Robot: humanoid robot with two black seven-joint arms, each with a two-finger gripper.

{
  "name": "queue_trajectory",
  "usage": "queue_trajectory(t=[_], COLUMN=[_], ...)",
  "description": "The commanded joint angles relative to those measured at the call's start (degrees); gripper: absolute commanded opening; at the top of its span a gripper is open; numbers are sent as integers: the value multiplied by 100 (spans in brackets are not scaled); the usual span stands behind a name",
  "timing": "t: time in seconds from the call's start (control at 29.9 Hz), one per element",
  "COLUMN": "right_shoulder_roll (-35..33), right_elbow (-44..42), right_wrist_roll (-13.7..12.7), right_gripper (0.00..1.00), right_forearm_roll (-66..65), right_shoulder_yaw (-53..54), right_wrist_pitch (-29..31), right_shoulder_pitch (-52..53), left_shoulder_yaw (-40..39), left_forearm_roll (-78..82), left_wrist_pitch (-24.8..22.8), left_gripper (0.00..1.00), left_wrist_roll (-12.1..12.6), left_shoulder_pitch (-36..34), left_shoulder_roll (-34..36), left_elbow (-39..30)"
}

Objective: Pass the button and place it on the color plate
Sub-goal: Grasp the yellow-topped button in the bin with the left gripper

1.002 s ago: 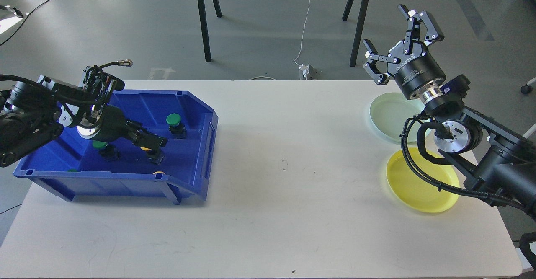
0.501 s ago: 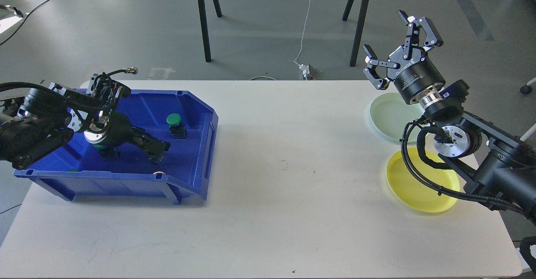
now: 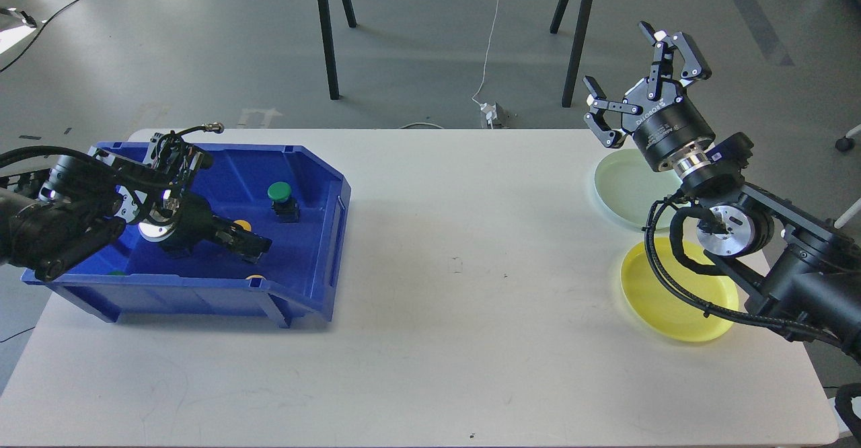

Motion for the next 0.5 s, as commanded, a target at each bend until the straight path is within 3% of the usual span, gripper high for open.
queue_trajectory(t=[0.0, 0.2, 0.47], right_shoulder_roll=[0, 0, 0], right_elbow=[-9, -9, -9], right_wrist_roll=[0, 0, 0], right_gripper=[99, 99, 99], right_forearm_roll=[0, 0, 0], right_shoulder_yaw=[2, 2, 2], right_wrist_pitch=[-1, -1, -1], right_shoulder_pitch=[-26, -70, -88], left_shoulder_yaw=[53, 62, 53], left_forearm_roll=[-9, -9, -27], left_wrist_pitch=[0, 0, 0], left_gripper=[66, 34, 24], left_wrist_roll=[0, 0, 0], left_shoulder_pitch=[2, 2, -7], left_shoulder_roll=[-30, -83, -92], left_elbow=[38, 188, 197])
